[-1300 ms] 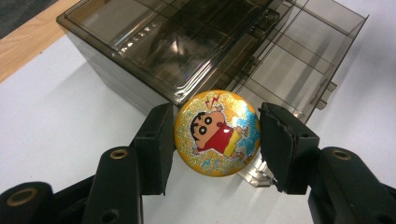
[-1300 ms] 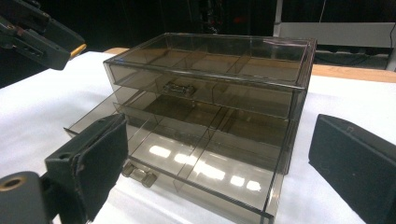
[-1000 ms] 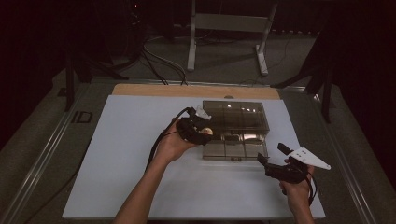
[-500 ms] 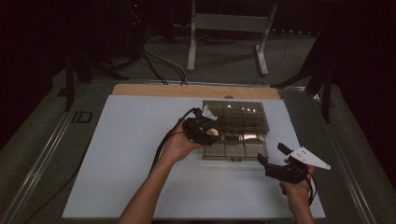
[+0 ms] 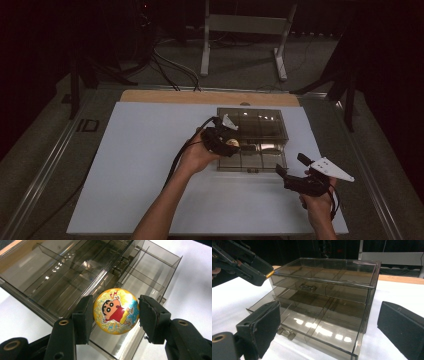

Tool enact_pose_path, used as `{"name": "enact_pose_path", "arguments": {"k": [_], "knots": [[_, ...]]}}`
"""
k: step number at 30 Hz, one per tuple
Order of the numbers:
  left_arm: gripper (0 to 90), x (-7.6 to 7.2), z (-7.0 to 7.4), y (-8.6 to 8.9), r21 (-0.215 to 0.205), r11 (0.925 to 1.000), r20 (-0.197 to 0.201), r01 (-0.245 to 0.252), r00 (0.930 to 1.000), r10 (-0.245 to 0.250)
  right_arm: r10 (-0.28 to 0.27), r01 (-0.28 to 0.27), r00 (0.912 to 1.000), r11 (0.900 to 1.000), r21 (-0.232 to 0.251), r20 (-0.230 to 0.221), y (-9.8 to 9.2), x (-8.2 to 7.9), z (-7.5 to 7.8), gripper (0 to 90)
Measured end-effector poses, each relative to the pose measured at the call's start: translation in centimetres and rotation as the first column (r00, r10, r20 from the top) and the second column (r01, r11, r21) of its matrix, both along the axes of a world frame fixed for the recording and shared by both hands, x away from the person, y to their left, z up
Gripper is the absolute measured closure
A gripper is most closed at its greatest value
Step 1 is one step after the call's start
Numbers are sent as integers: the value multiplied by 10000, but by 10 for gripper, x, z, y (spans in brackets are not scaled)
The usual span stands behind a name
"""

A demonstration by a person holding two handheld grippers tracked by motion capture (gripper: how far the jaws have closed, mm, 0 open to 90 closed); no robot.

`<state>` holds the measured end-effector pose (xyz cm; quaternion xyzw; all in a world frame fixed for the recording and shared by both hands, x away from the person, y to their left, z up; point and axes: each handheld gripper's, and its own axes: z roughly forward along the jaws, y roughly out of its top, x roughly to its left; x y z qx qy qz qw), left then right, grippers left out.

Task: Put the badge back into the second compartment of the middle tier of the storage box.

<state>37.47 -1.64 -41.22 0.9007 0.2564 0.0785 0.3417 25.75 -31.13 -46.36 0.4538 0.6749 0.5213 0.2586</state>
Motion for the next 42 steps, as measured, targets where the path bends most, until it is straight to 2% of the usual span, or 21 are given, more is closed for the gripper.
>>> {"name": "enact_pose_path", "arguments": {"k": [30, 42], "knots": [[487, 2, -10, -32, 242, 9993, 9, 295, 9996, -296, -6, 6, 10000, 10000, -12, 28, -1, 1, 0, 44], [486, 3, -15, -44, 308, 9987, -140, 393, 9991, -389, 5, -5, 10000, 10000, -33, 31, -1, 1, 0, 44]]}}
